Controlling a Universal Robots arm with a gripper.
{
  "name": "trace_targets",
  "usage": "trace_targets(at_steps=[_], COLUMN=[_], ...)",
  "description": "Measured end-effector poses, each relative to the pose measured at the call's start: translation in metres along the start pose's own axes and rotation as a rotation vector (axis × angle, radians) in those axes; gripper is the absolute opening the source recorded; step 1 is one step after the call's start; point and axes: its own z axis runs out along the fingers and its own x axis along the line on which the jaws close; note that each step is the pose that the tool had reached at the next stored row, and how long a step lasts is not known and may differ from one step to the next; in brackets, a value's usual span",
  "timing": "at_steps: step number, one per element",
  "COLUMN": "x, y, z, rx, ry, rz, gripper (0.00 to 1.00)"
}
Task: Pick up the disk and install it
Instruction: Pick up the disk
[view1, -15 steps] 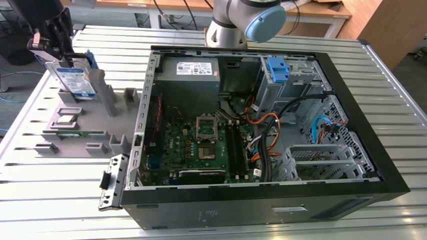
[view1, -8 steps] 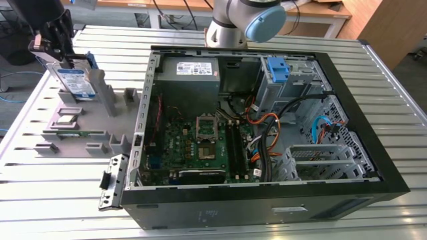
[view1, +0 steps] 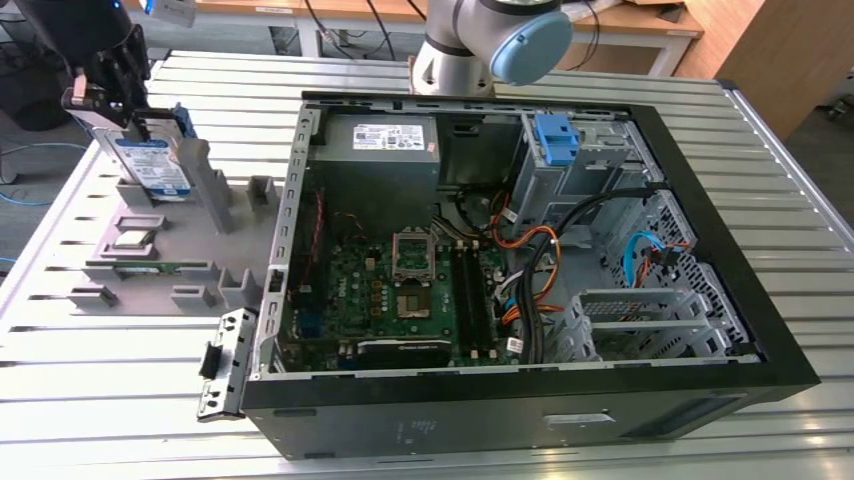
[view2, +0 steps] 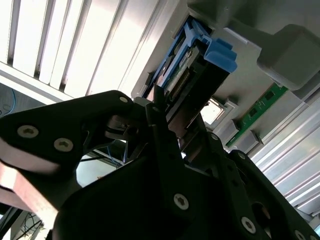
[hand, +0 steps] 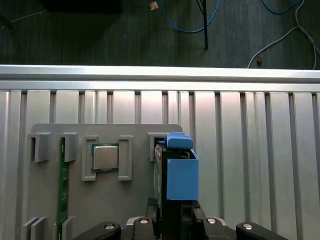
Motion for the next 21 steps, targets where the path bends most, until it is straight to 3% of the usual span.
trace_targets(at_steps=[15,16,18,21], x=[-0.0001,-0.0001,-0.0001,-0.0001], y=[0.0,0.0001,0.0001,0.0], z=[-0.0009,-0.0009,-0.001,-0.0011], rx=[0.0004,0.0003,0.0005,0.0088], ry=[-0.0004,-0.0004,-0.0005,-0.0006], rz=[0.0,0.0,0.0,-0.001], gripper=[0.36,0.42,0.42,0.42])
